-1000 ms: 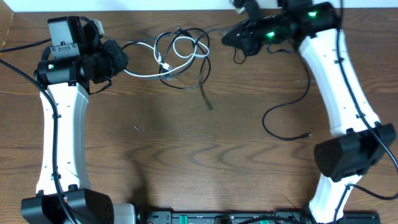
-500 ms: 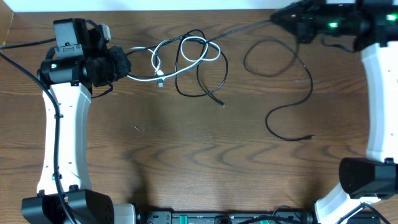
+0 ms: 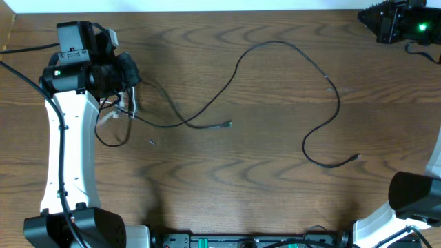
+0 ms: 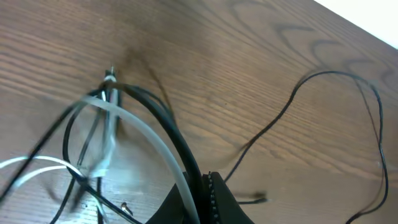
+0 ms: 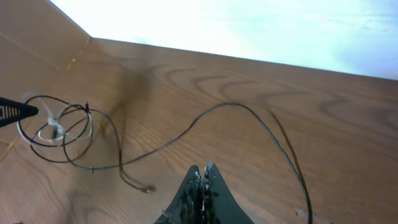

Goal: Untangle cables

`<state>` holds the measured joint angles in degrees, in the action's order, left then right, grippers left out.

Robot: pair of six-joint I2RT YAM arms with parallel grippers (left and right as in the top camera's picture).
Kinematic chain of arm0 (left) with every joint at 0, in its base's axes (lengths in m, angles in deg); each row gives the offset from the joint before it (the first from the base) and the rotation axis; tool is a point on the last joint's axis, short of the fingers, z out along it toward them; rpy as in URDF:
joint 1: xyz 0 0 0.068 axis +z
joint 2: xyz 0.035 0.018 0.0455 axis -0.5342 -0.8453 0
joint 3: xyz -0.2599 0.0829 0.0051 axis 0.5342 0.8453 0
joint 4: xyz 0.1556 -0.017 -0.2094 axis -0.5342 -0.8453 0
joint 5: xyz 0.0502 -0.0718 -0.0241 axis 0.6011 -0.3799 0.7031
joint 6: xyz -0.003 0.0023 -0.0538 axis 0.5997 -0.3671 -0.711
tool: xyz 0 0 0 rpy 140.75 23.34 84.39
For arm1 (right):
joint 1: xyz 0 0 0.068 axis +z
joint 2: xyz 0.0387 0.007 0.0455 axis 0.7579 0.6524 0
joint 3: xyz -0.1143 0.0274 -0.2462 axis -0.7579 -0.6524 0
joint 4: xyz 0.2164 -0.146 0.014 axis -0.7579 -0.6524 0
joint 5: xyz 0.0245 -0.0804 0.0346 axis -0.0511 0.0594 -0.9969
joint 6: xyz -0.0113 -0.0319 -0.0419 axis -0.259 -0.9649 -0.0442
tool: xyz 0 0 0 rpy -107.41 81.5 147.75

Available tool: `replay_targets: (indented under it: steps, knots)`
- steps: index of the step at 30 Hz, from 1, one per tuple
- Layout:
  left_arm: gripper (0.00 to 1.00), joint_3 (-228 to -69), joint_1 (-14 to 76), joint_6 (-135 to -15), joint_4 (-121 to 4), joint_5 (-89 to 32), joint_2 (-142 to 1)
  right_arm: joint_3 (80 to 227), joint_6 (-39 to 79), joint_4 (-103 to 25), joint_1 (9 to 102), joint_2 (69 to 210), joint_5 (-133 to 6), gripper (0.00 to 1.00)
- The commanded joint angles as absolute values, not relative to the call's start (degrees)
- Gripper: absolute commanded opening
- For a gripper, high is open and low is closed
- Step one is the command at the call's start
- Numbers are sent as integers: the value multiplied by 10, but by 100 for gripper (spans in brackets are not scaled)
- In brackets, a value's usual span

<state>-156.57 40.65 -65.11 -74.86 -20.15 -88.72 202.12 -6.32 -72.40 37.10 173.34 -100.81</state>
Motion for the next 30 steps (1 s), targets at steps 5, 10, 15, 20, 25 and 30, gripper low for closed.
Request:
replay_targets:
  steps: [5, 10, 15, 20, 25, 30]
  knots:
    - [8, -1571, 377, -516, -688, -426, -891, 2023, -55, -729, 408, 1740, -1003, 3]
    - [8, -1572, 367, -507, -604, -634, -891, 2023, -70, -730, 452, 1757, -1004, 44]
    - [8, -1572, 360, -569, -505, -774, -891, 2023, -81, -724, 499, 1782, -1004, 68]
    - [8, -1571, 360, -684, -439, -775, -891, 2023, -81, -710, 548, 1812, -1005, 70]
    - [8, -1572, 358, -795, -371, -775, -891, 2023, -81, -693, 588, 1845, -1006, 70]
    - [8, -1571, 357, -899, -317, -763, -891, 2023, -81, -678, 618, 1874, -1008, 70]
